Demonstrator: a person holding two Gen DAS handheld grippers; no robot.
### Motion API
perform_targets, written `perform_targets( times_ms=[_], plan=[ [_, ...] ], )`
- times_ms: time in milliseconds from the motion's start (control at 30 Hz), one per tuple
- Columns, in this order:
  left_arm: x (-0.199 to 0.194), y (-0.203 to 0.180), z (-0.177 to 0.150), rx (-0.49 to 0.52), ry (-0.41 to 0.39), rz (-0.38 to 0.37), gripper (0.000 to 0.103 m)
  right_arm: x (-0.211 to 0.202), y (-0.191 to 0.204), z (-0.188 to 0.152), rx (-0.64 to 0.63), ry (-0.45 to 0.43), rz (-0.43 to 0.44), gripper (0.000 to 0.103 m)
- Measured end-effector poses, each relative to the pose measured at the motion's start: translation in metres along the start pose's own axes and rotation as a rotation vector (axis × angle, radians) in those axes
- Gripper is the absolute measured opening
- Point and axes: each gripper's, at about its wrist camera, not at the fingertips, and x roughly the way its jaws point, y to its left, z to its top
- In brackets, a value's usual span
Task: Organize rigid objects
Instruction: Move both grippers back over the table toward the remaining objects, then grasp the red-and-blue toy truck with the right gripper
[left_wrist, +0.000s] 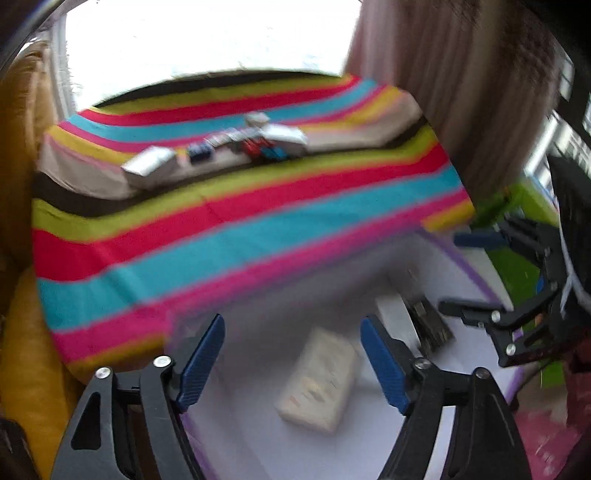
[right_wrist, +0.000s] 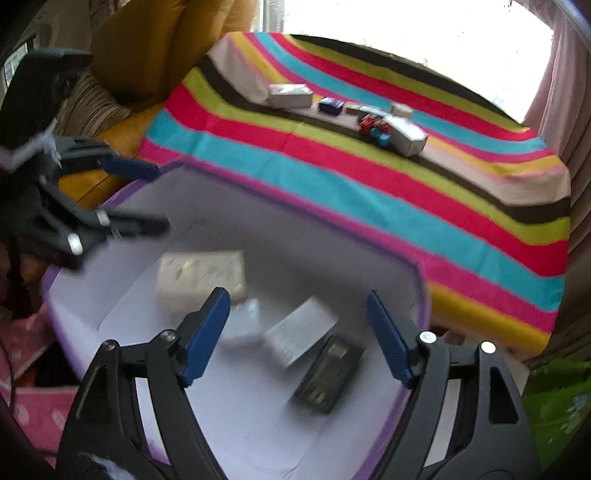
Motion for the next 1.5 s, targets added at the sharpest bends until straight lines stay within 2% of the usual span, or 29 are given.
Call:
perform_targets(
  times_ms=[33,100,267,367,467,633,733,933,1100,1300,1367,1400,1433,1500],
  plan=[
    [-0.001,0.009,0.009,-0.009,-0.02,0.009,0.091,0.004,-0.006,0.01,-0.003,-0.007,-0.015,0.08],
    [0.008,0.031,0.029,-0.01,-0.055,0.037,0.097,0.011,-0.014,0.026,0.001,-0.019,-0.027,0.082],
    [0.064,0.086,0.062,-0.019,-0.025,0.107,0.098,0.041,-0.044,0.06,0.063,-0.027,-0.014,0.083],
    [0.106,0.121,0.076,0.003,-0.002,0.188,0.098,0.064,-0.067,0.078,0.116,-0.014,-0.006,0.083],
    [0.14,0.143,0.083,0.013,0.035,0.23,0.098,0.085,-0.089,0.096,0.168,-0.003,0.01,0.083],
    [0.173,0.159,0.087,-0.015,0.037,0.198,0.098,0.126,-0.112,0.122,0.171,0.042,0.064,0.083],
    [0.177,0.165,0.09,-0.06,0.01,0.178,0.103,0.156,-0.117,0.135,0.137,0.072,0.08,0.083],
    [0.177,0.173,0.09,-0.098,0.006,0.192,0.103,0.217,-0.124,0.155,0.067,0.117,0.062,0.083],
    [0.178,0.176,0.09,-0.106,0.005,0.189,0.103,0.245,-0.137,0.176,0.027,0.042,0.054,0.087],
    [0.18,0.177,0.091,-0.11,0.006,0.184,0.103,0.264,-0.141,0.202,-0.04,0.021,0.106,0.087],
    [0.181,0.176,0.092,-0.11,0.006,0.184,0.103,0.265,-0.138,0.204,-0.065,0.005,0.128,0.081],
    [0.18,0.177,0.092,-0.109,0.006,0.184,0.103,0.263,-0.135,0.204,-0.073,-0.013,0.14,0.068],
    [0.18,0.177,0.092,-0.109,0.006,0.183,0.103,0.261,-0.134,0.203,-0.074,-0.025,0.145,0.046],
    [0.18,0.177,0.092,-0.108,0.006,0.183,0.103,0.256,-0.131,0.2,-0.066,-0.034,0.14,0.041]
  ],
)
